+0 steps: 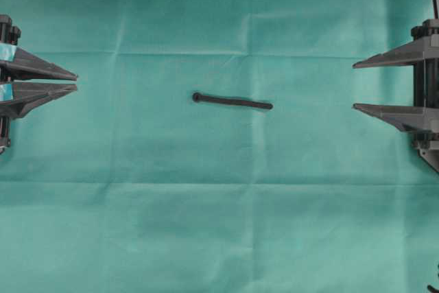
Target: Peel off the Velcro with your right arm.
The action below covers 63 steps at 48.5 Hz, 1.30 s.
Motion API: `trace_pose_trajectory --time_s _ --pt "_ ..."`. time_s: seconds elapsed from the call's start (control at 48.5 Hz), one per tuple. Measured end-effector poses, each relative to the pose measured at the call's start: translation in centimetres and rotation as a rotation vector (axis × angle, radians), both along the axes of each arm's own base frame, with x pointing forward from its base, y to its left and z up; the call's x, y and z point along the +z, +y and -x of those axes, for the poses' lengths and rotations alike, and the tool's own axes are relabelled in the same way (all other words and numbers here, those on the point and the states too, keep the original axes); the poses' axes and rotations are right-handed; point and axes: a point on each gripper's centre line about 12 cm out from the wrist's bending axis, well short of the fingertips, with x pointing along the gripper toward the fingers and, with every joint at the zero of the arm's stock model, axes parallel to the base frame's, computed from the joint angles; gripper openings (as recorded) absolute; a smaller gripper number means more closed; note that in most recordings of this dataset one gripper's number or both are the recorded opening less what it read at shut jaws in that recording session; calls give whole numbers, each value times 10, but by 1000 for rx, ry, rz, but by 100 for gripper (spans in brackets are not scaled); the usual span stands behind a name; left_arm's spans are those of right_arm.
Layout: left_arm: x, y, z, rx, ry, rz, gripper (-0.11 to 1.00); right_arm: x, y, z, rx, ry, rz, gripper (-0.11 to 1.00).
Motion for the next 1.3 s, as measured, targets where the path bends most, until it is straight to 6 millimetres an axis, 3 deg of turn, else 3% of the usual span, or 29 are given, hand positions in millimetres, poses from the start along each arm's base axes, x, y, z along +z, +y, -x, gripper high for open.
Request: trace_pose_trajectory --time_s 0.041,0.165,0.289,0.454,0.557,0.66,0.742,0.845,0.907,0.99,1.299 --pt "-3 0 0 0 3 -2 21 -3 0 0 -1 6 1 22" --pt "-19 0 4 -1 38 12 1 -15 0 4 -1 15 10 -1" --pt "-23 -3 4 -14 46 12 0 -20 0 7 2 -5 19 -10" --pt "-26 -4 5 -21 40 13 0 -27 0 10 1 -9 21 -9" --pt "-26 -4 6 -21 26 15 1 -29 0 11 0 -8 21 -1" --pt "-25 -4 6 -22 15 19 5 -30 0 12 -2 -8 21 15" --pt "-28 -4 6 -23 20 21 23 -30 0 12 -2 -8 21 37" --pt "-29 -4 6 -22 20 18 52 -30 0 12 -2 -9 21 67" --pt "-29 -4 6 -23 19 18 65 -30 0 12 0 -9 21 67" --pt "-28 -4 6 -21 11 18 56 -30 0 12 -2 -9 21 67" --pt "-30 13 3 67 12 18 56 -29 -3 12 -15 -20 21 67"
